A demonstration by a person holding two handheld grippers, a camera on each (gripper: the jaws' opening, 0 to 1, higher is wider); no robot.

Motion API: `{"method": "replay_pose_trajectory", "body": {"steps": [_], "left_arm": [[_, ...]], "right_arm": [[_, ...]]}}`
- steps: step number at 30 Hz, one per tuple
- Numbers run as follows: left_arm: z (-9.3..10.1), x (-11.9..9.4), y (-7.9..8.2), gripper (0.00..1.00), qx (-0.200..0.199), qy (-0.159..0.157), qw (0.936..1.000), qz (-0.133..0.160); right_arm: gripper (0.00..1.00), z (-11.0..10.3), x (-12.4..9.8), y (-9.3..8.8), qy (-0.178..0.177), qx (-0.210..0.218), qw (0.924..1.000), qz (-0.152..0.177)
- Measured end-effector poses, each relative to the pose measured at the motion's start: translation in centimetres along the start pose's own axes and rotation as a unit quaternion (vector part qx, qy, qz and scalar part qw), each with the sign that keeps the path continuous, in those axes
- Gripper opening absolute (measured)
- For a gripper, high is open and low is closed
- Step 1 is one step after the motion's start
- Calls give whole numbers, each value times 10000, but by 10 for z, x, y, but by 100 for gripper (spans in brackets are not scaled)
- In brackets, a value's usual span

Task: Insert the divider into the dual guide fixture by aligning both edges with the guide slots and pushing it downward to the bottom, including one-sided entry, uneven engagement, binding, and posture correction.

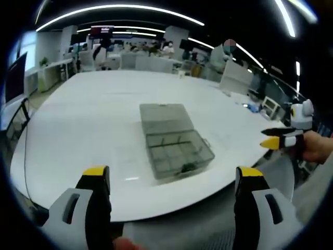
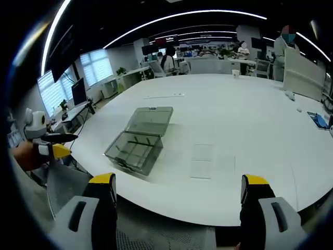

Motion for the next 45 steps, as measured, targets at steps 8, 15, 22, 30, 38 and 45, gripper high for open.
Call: {"method": "replay_pose_trajectory", "body": {"steps": [8,15,22,30,38,45], "left_arm": [[0,0,0,98,12,-2,10000,-17],[1,0,-1,98,7,-17,10000,-39],[1,0,-1,98,8,-26,10000,-56],[0,1,-2,98,-20,-36,10000,-70],[0,1,-1,98,-13,-40,10000,-63],[1,1,-1,98,-15,-33,10000,-52]], "right_arm": [[99,-1,0,0,17,-7,10000,-20],[99,-1,0,-1,24,-6,10000,-35],[99,-1,0,-1,21,0,10000,-49],[99,-1,0,-1,12,11,10000,-48],[99,0,1,-1,-1,21,10000,-40],[99,1,1,-1,-6,15,10000,-37]]}}
Point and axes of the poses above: the point that each gripper's makers call its tool centre point, and the gripper's own axes: x roughly forward along the fingers, z roughly to its right, y roughly out of its top, the point moved 2 cm from there along -x, roughly backward along the fingers, and after that the axes turned 7 degrees about y, right-handed, at the moved point
